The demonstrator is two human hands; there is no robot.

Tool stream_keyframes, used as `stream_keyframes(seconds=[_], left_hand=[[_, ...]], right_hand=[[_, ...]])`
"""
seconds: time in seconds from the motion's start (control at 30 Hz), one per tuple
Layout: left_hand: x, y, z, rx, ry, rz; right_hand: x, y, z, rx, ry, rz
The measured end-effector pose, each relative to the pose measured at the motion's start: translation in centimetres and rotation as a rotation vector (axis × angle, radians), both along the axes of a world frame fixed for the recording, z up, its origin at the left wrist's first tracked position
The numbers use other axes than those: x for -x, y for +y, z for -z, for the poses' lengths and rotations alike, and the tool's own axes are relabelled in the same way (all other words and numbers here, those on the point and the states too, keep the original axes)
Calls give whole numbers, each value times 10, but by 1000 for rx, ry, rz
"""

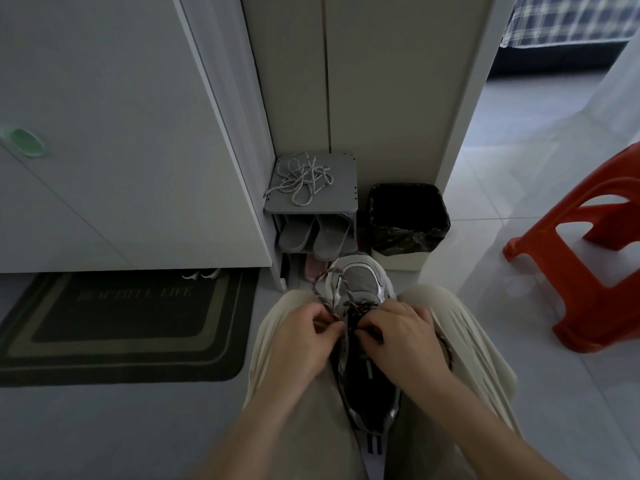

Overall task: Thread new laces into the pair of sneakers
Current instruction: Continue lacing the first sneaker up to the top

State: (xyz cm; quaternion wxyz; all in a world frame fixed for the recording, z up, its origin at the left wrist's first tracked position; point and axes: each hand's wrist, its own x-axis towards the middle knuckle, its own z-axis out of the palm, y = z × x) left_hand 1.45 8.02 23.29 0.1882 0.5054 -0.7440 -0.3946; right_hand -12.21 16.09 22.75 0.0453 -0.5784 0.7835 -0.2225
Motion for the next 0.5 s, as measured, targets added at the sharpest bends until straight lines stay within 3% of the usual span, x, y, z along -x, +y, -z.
stream_keyframes(seconds=[0.23, 0.5], left_hand=[[-6, -10, -4, -11, 107, -208], [-2, -5, -1, -59, 58, -54]], right_hand=[[3, 4, -1, 29, 15, 6], [-3, -4, 3, -13, 95, 21]])
